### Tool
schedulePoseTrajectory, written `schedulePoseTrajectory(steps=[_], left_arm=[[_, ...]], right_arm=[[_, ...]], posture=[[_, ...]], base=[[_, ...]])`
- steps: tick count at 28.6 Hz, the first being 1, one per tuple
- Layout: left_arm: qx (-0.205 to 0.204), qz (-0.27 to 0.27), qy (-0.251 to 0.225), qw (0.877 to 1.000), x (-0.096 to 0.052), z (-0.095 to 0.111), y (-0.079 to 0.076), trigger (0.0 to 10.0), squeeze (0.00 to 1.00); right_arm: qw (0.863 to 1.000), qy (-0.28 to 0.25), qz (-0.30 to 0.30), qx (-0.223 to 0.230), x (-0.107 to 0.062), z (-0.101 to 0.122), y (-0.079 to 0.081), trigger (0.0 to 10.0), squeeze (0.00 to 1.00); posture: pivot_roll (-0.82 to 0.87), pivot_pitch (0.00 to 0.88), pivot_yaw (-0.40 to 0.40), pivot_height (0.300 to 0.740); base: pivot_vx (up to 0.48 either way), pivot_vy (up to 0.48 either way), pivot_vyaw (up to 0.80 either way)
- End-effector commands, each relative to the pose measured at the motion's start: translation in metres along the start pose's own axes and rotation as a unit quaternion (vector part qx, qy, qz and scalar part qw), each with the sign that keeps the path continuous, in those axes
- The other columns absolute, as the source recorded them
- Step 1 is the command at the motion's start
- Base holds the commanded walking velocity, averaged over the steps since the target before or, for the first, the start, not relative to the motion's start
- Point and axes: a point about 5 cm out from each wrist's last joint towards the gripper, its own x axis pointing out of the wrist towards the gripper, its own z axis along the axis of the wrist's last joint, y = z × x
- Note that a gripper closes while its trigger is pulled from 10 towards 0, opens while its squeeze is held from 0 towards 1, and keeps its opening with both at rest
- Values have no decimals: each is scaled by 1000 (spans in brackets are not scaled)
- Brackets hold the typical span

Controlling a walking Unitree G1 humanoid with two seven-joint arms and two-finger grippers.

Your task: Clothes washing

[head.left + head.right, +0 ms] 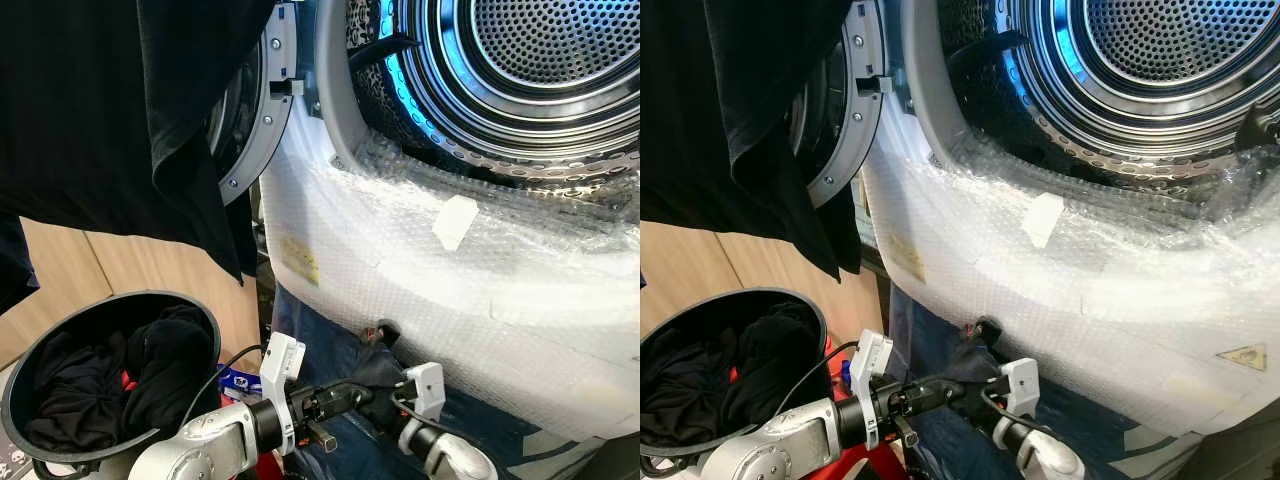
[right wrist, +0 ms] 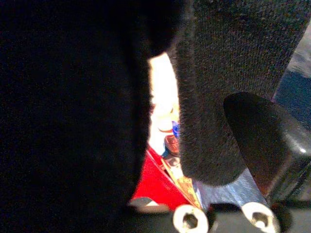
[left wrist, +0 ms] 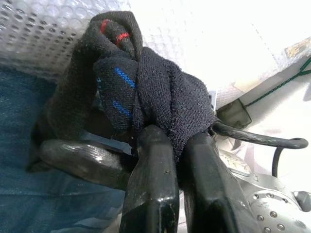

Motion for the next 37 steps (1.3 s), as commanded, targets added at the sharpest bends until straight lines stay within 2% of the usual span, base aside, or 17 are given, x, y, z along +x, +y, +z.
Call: schedulePoseTrajectory(steps=[1, 5, 6, 7, 9, 10, 11, 12, 13, 14, 21, 24, 25, 26, 31, 37], left_arm=[[6, -8, 8, 1000, 2, 1, -2, 0, 0], [6, -6, 10, 1000, 3, 0, 0, 0, 0], [5, -6, 10, 1000, 3, -1, -1, 0, 0], [5, -6, 9, 1000, 3, 0, -1, 0, 0], [4, -7, 8, 1000, 3, 0, -1, 0, 0], [3, -7, 8, 1000, 4, -1, -1, 0, 0], [4, -8, 9, 1000, 4, -1, -1, 0, 0], [4, -8, 9, 1000, 4, -1, -1, 0, 0], [3, -9, 8, 1000, 4, -1, -1, 0, 0], [3, -9, 8, 1000, 4, -1, -2, 0, 0], [2, -8, 4, 1000, 4, -1, -2, 0, 0], [2, -8, 5, 1000, 4, -1, -2, 0, 0], [1, -9, 5, 1000, 4, -1, -2, 0, 0], [2, -9, 5, 1000, 4, -1, -2, 0, 0], [1, -12, 7, 1000, 4, -2, -2, 0, 0], [-1, -16, 9, 1000, 4, -2, -3, 0, 0]], right_arm=[[1000, -9, -19, -1, 5, 5, 4, 10000, 0], [997, -10, -73, -3, 5, 6, -3, 10000, 0], [996, -15, -85, 1, 5, 8, -5, 7255, 0], [994, -22, -107, 1, 4, 11, -10, 0, 0], [992, -22, -126, -7, 3, 13, -14, 0, 0], [988, -18, -154, -17, 2, 14, -19, 627, 0], [980, -18, -195, -18, 0, 16, -26, 3922, 0], [977, -18, -210, -13, -1, 17, -29, 3882, 0], [975, -20, -221, -10, -2, 17, -31, 2784, 0], [974, -21, -225, -8, -2, 18, -31, 0, 0], [976, -30, -216, 0, 0, 17, -28, 0, 0], [982, -35, -182, 18, 2, 17, -21, 0, 0], [990, -30, -139, 13, 3, 15, -14, 3608, 0], [992, -27, -125, 11, 3, 13, -11, 10000, 0], [993, -29, -114, 17, 4, 13, -8, 10000, 0], [997, -42, -59, 32, 7, 17, 7, 10000, 0]], posture=[[39, 0, -23, 740], [39, 0, -23, 740], [37, 0, -24, 740], [37, 0, -24, 740], [37, 0, -24, 740], [37, 0, -24, 740], [33, 0, -28, 740], [33, 0, -28, 740], [33, 0, -28, 740], [33, 0, -28, 740], [40, 0, -35, 740], [40, 0, -35, 740], [40, 0, -35, 740], [40, 0, -35, 740], [35, 0, -34, 740], [38, 0, -30, 740]], base=[[0, 0, 0], [0, 0, 0], [0, 0, 0], [0, 0, 0], [0, 0, 0], [0, 0, 0], [0, 0, 0], [0, 0, 0], [0, 0, 0], [0, 0, 0], [0, 0, 0], [0, 0, 0], [0, 0, 0], [0, 0, 0], [0, 0, 0], [0, 0, 0]])
